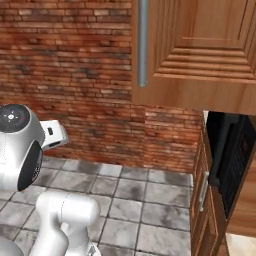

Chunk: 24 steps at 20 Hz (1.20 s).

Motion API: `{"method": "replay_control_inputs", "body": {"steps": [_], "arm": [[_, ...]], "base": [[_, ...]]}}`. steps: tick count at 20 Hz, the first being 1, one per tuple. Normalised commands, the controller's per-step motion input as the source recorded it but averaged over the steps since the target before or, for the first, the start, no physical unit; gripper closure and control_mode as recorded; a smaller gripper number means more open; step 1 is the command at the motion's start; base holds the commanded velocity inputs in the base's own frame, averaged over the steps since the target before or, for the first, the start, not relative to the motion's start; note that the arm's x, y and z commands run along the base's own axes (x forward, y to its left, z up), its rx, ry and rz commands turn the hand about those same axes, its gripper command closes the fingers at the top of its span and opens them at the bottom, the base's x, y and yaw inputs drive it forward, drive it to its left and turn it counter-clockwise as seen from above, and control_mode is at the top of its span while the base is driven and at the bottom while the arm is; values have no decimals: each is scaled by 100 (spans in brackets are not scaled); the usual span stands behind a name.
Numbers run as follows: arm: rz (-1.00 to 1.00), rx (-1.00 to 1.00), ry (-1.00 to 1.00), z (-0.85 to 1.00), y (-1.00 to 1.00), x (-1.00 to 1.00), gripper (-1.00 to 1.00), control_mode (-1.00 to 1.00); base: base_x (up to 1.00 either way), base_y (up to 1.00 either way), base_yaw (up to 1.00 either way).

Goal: Collect the paprika, ketchup, and shaker from the cabinet and place them next to the stove.

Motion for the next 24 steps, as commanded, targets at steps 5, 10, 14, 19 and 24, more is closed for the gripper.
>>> {"method": "replay_control_inputs", "body": {"steps": [5, 10, 14, 19, 24], "arm": [[0, 0, 0, 0, 0, 0, -100, 100], [0, 0, 0, 0, 0, 0, -100, 100], [0, 0, 0, 0, 0, 0, -100, 100], [0, 0, 0, 0, 0, 0, -100, 100], [0, 0, 0, 0, 0, 0, -100, 100]], "base": [[58, 13, -27], [43, 17, -32], [30, 9, -34], [23, 36, -36], [29, 58, -34]]}}
